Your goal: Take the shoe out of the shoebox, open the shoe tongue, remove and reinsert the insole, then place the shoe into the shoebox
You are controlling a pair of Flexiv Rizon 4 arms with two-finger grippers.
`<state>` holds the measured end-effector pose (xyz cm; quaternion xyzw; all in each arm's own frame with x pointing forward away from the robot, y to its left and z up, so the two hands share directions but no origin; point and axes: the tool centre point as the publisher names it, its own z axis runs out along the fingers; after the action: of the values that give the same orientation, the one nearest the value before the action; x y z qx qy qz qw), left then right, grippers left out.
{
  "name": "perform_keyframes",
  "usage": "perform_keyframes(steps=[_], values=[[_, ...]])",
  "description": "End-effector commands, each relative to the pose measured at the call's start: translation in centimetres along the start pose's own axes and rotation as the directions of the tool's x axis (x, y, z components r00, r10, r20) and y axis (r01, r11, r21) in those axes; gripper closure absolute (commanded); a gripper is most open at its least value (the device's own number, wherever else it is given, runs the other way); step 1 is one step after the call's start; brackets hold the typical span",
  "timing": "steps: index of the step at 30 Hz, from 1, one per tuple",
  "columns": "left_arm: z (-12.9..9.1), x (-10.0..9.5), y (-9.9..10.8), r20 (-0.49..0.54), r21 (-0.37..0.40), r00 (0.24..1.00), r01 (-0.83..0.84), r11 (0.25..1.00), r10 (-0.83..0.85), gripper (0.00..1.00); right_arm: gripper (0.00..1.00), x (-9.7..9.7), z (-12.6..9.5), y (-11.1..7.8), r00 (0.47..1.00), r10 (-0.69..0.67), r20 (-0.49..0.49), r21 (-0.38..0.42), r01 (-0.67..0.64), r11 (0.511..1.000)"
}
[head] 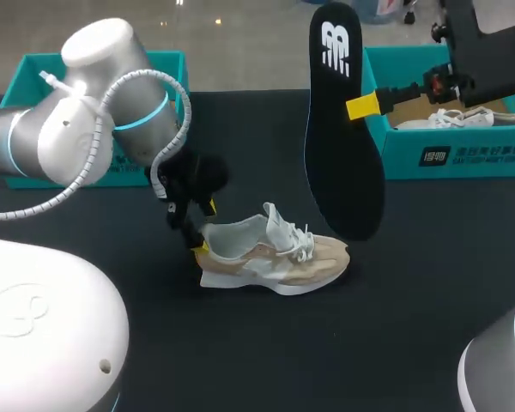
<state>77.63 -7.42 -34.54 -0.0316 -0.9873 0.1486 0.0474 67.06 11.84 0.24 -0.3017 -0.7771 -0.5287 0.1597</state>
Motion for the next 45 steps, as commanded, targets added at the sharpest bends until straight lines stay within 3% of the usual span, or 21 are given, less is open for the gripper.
perform_keyframes(steps=[1, 9, 17, 45], values=[[-0.43, 0.64, -0.14, 0.008, -0.088, 1.000, 0.002, 0.996, -0.002, 0.00, 1.00, -0.12, 0.20, 0.21, 1.000, 0.001, 0.001, 0.005, -0.001, 1.000], [-0.43, 0.64, -0.14, 0.008, -0.088, 1.000, 0.002, 0.996, -0.002, 0.00, 1.00, -0.12, 0.20, 0.21, 1.000, 0.001, 0.001, 0.005, -0.001, 1.000], [-0.04, 1.00, -0.99, 0.036, -0.230, 0.999, 0.033, 0.973, -0.025, 0.00, 1.00, -0.12, 0.20, 0.21, 1.000, 0.001, 0.001, 0.005, -0.001, 1.000], [-0.25, 1.23, -0.75, 0.060, -0.236, 0.998, 0.028, 0.971, -0.014, 0.00, 1.00, -0.12, 0.20, 0.21, 1.000, 0.001, 0.001, 0.005, -0.001, 1.000]])
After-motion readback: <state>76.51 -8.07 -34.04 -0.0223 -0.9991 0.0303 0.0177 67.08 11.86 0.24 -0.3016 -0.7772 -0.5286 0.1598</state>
